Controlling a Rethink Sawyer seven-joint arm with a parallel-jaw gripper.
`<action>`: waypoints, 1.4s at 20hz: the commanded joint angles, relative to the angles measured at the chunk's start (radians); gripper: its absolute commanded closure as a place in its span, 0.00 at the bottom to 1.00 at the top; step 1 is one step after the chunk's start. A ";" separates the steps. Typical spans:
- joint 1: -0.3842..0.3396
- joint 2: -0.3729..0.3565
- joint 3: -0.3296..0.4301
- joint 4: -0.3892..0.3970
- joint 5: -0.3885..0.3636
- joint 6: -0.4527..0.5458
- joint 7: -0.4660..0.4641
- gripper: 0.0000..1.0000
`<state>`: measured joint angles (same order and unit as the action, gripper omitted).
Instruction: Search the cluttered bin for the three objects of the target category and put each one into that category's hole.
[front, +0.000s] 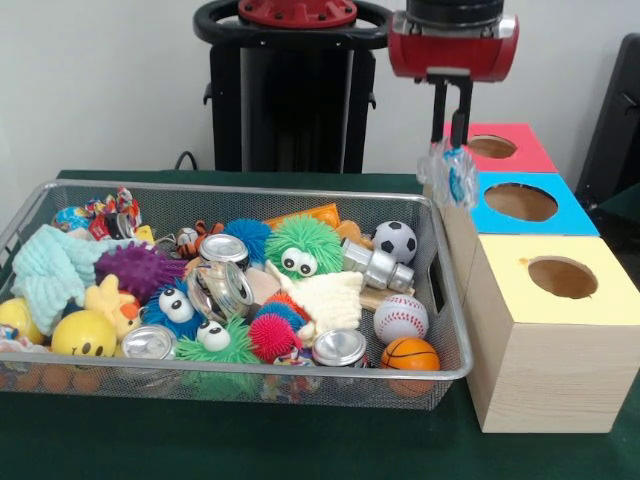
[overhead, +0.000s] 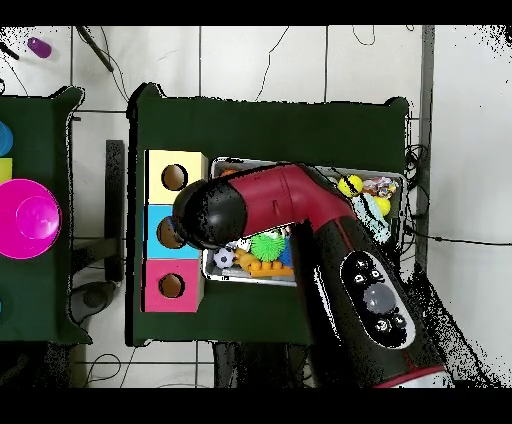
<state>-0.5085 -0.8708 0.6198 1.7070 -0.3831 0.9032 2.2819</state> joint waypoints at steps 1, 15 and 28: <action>-0.028 -0.097 0.093 0.129 0.079 0.172 -0.235 1.00; 0.070 -0.098 0.019 0.148 0.025 0.105 -0.055 1.00; 0.181 -0.095 -0.076 0.145 -0.013 0.038 0.072 1.00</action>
<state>-0.3375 -0.9687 0.6169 1.7760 -0.3468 0.9765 2.2819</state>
